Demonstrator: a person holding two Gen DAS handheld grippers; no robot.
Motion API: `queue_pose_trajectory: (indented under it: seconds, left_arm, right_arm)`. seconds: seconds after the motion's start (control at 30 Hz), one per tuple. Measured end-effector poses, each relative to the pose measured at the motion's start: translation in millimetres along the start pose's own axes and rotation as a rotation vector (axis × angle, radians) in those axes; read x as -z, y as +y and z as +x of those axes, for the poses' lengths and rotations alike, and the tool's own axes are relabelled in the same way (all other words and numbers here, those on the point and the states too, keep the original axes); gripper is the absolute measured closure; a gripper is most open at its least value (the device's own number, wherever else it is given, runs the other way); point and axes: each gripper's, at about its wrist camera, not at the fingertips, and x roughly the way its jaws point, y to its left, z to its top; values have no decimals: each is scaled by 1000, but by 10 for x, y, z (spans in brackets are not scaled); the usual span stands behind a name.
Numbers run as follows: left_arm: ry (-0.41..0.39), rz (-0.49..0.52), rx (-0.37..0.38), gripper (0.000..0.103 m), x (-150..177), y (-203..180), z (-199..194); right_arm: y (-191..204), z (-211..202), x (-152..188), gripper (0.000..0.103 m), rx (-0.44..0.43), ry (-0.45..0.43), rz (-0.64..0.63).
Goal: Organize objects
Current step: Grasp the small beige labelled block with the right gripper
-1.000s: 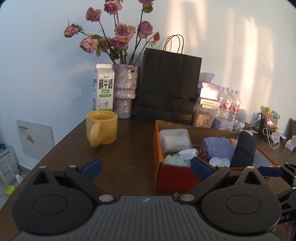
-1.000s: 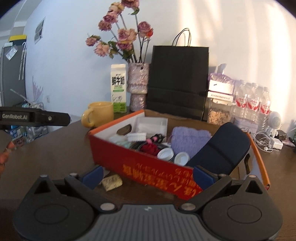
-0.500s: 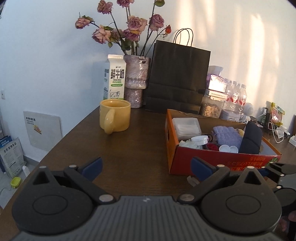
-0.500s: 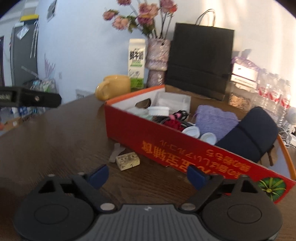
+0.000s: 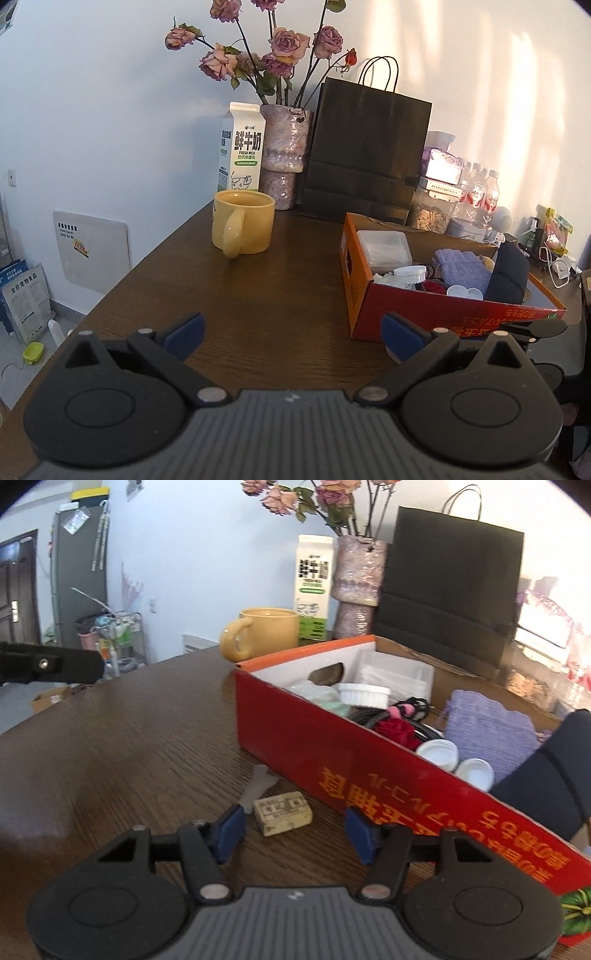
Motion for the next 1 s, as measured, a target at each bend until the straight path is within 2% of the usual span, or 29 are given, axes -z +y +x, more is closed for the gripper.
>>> queue_pose_trajectory:
  seconds: [0.2, 0.33, 0.47, 0.7, 0.83, 1.0]
  left_arm:
    - [21, -12, -2, 0, 41, 9, 34]
    - [34, -13, -5, 0, 62, 6, 49]
    - [44, -14, -11, 0, 81, -4, 64]
    - [65, -10, -16, 0, 124, -25, 97]
    - [68, -10, -19, 0, 141, -41, 96]
    - [73, -5, -16, 0, 148, -81, 93]
  right_arm:
    - [-26, 56, -20, 46, -53, -7, 15]
    - [-73, 64, -29, 57, -82, -10, 38]
    - [-106, 51, -20, 59, -114, -16, 59]
    - [-148, 15, 6, 64, -137, -19, 71]
    - [-170, -1, 21, 74, -135, -20, 74]
    - [-158, -28, 39, 74, -135, -24, 70]
